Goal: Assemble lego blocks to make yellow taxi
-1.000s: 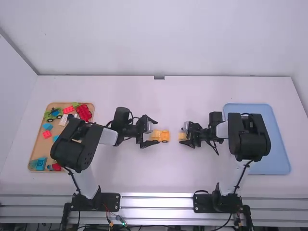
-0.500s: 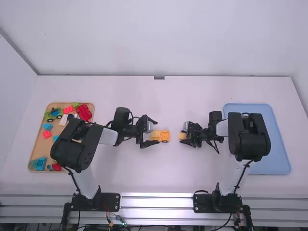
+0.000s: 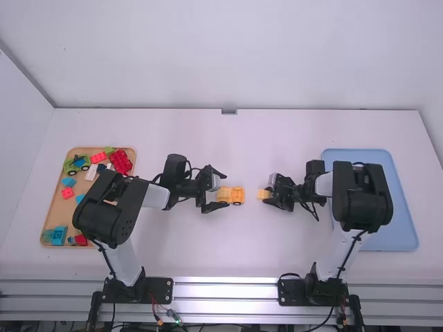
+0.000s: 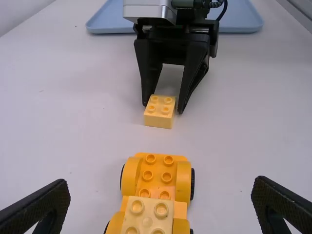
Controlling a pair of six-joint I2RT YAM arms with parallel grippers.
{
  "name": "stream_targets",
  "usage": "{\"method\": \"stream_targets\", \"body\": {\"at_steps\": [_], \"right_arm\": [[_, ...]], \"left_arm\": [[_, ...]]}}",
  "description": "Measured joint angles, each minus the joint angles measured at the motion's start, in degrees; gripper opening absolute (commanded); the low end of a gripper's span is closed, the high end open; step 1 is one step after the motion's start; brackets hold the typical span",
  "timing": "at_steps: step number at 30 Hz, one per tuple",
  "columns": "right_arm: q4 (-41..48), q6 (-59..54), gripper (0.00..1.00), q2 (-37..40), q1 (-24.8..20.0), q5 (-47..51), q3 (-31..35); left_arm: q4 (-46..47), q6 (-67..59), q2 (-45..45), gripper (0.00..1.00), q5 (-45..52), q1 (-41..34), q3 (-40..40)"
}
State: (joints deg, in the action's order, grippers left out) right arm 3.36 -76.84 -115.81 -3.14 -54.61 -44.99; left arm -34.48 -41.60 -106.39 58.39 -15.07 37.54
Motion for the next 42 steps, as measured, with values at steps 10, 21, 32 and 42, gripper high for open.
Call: {"method": "stream_targets", "body": {"at_steps": [10,21,32,42], "right_arm": [[-0.17,-0.04,0.24,0.0,2.29,0.0,0.0],[3.8,1.9,0.18,0.02,0.46,-2.43,-1.49],[11.76,2.97,0.17,6.14,6.97,-4.66,-6.82],[5.79,7.65,0.13,6.21,16.2,-1.18,-7.1]], "left_arm": [[0.0,0.02,-0.02,0.99,0.02,-0.2,0.0],[4.15,-1.4,-0.24,0.99,-3.72,-0.26,0.13],[5.44,-7.08,-9.55,1.0,-5.99,-1.73,5.84],[5.31,-8.7,-12.66,0.71,-6.21,-4.68,8.37]]}}
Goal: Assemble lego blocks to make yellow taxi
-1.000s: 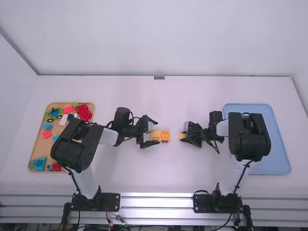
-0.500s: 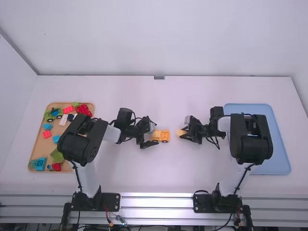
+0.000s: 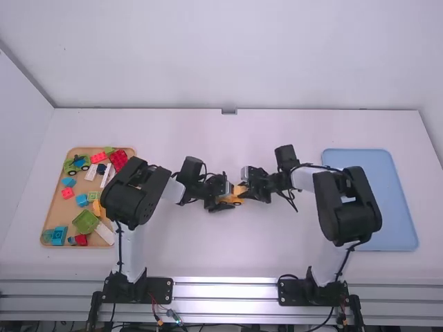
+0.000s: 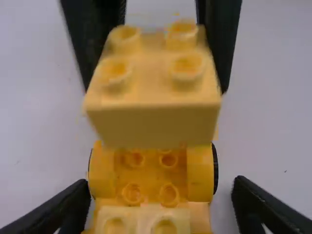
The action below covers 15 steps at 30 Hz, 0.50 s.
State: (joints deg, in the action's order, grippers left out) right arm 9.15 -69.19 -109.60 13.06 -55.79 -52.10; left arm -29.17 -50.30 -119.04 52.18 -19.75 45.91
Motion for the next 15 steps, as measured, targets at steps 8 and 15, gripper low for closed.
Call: {"method": "stream_targets", "body": {"at_steps": [8,15], "right_arm": [[-5.22,4.15,0.09,0.0,3.39,4.59,2.67],[-8.04,4.48,0.1,0.0,2.64,3.76,4.76]], "left_arm": [[0.07,-0.17,0.0,0.59,0.0,-0.09,0.0],[0.24,-0.13,0.0,0.59,0.04,-0.09,0.0]]}}
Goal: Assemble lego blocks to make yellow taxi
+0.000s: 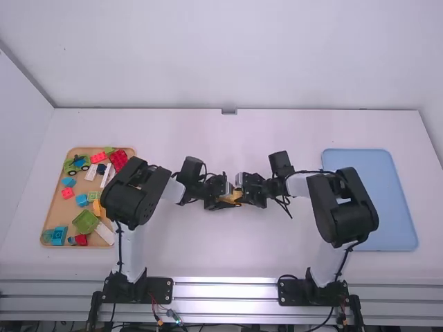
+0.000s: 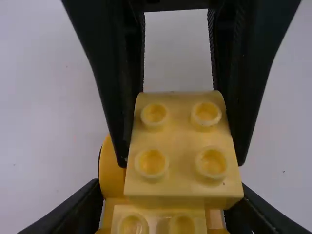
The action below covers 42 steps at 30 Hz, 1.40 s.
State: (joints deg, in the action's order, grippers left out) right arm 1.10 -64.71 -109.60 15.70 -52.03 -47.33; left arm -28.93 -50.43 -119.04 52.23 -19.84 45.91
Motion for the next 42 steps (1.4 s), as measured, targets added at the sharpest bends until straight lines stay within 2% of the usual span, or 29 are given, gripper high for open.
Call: {"method": "stream_targets", "body": {"at_steps": [7,13,17,42], "right_arm": [[-0.11,0.07,0.09,0.02,-0.39,0.68,0.68],[-2.47,1.42,0.09,0.0,-0.39,1.6,0.7],[-3.06,2.43,0.08,0.0,-0.37,2.03,0.7],[-2.21,1.33,0.06,-0.74,0.28,-0.17,0.7]], "left_arm": [[0.28,-0.02,0.0,0.59,0.07,0.0,0.0],[1.68,-0.76,0.0,0.51,0.87,0.0,0.33],[2.6,-2.16,0.0,0.55,1.99,0.0,0.33],[2.25,-1.92,0.0,0.56,1.46,0.0,0.33]]}}
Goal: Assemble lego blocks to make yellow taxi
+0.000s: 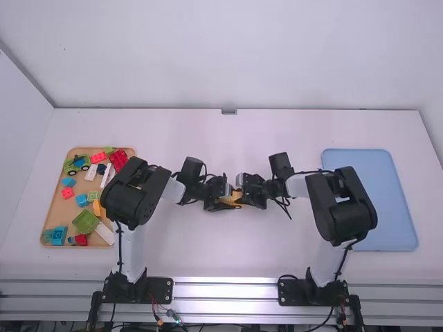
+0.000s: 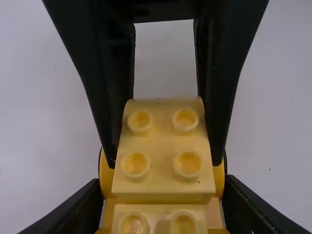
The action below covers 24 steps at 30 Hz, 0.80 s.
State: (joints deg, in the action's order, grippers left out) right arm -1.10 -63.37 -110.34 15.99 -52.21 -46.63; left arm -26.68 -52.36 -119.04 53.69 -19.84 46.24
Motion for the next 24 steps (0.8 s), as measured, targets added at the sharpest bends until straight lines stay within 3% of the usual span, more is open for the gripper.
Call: {"method": "stream_targets", "body": {"at_steps": [20,24], "right_arm": [[-0.37,1.46,0.04,0.0,0.09,0.9,0.0],[-0.48,1.49,0.1,0.0,0.26,0.96,0.0]], "left_arm": [[-0.15,0.22,0.0,0.57,-0.31,0.0,0.0],[-0.24,0.24,0.0,0.57,-0.33,0.0,0.0]]}}
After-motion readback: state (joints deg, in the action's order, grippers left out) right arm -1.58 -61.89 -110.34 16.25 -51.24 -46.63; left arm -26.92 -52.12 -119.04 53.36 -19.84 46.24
